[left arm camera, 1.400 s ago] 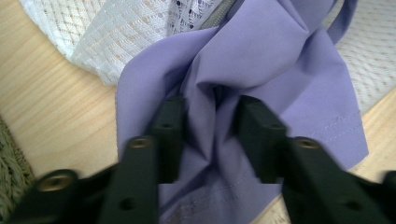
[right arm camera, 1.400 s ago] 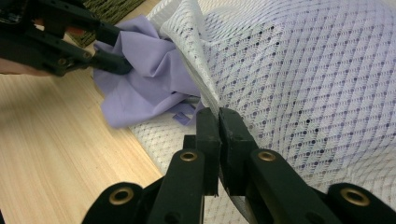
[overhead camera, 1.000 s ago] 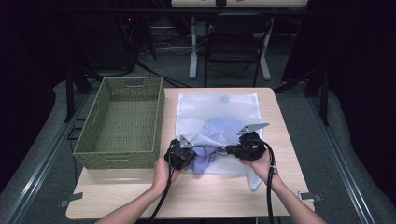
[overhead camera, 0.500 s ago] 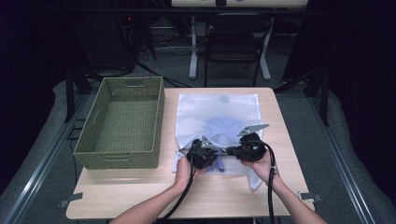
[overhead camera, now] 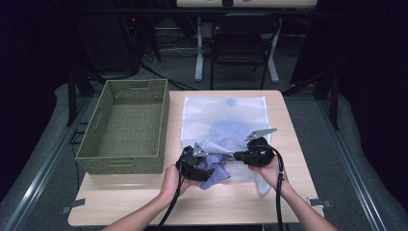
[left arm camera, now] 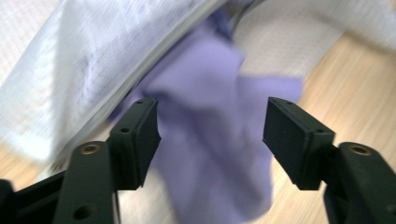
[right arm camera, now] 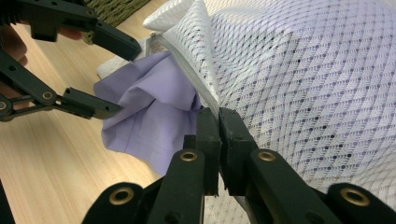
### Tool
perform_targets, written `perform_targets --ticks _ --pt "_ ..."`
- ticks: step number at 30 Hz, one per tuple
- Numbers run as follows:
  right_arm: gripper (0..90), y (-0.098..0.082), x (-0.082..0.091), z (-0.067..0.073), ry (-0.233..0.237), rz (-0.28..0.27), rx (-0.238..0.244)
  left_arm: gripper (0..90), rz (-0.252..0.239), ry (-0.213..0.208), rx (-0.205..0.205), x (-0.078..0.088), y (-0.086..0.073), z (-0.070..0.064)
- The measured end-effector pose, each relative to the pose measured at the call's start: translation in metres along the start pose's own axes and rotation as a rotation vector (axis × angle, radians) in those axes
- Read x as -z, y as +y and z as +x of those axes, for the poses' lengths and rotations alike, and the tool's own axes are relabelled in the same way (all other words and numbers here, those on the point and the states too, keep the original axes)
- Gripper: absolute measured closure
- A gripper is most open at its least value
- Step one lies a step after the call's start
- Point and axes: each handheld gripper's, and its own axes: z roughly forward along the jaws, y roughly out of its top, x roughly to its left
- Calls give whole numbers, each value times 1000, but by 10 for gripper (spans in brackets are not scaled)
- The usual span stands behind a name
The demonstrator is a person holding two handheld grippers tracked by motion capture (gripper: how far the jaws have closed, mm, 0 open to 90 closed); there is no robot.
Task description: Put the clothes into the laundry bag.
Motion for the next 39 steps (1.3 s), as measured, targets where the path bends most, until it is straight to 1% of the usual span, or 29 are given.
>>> perform_targets --ticks 4,5,6,7,8,9,11,13,15,16,20,22,23,25,28,32,34,36,37,38,39 --pt "872 0 0 0 0 0 -1 326 35 20 29 3 -14 9" --pt "872 0 0 0 -1 0 -1 326 38 11 48 2 -16 11" --pt "872 1 0 -1 -2 1 3 329 47 -8 58 -1 -17 13" --pt "873 1 -1 -1 -2 -1 -1 334 44 -23 65 -4 -17 14" --pt "873 1 -1 0 -3 1 -2 349 34 -58 71 -7 -17 14" --pt "873 2 -2 0 -2 2 0 373 39 -65 66 -10 -16 12" --pt "874 2 -3 2 -1 5 3 393 45 -70 50 -17 -13 7" --pt "874 2 -3 3 1 5 4 439 44 -49 40 -25 -10 3" --pt "875 2 -4 3 4 6 5 509 30 -37 41 -32 -6 2" --pt "875 2 -4 3 5 9 4 546 14 -23 45 -35 -5 1" --pt "878 3 -6 4 8 12 7 803 -31 4 31 -47 0 0" --pt "879 3 -5 5 13 9 5 884 -51 4 53 -52 2 0" --pt "879 3 -5 6 13 9 8 893 -59 4 61 -54 3 0" --pt "879 4 -3 7 19 -1 9 896 -78 6 58 -56 8 -1" --pt "879 6 1 9 27 -20 7 897 -127 26 56 -55 17 -3" --pt "879 11 9 10 31 -60 -6 897 -228 86 59 -52 28 -5" --pt "880 13 14 9 33 -84 -10 897 -286 124 77 -52 33 -6" --pt "880 14 19 9 31 -106 -21 897 -329 161 95 -53 38 -7" --pt "880 14 20 8 33 -112 -23 896 -339 172 103 -54 39 -7" --pt "880 13 20 7 34 -114 -27 896 -337 184 100 -57 41 -7" --pt "880 13 19 5 35 -108 -34 896 -322 191 99 -61 43 -6"
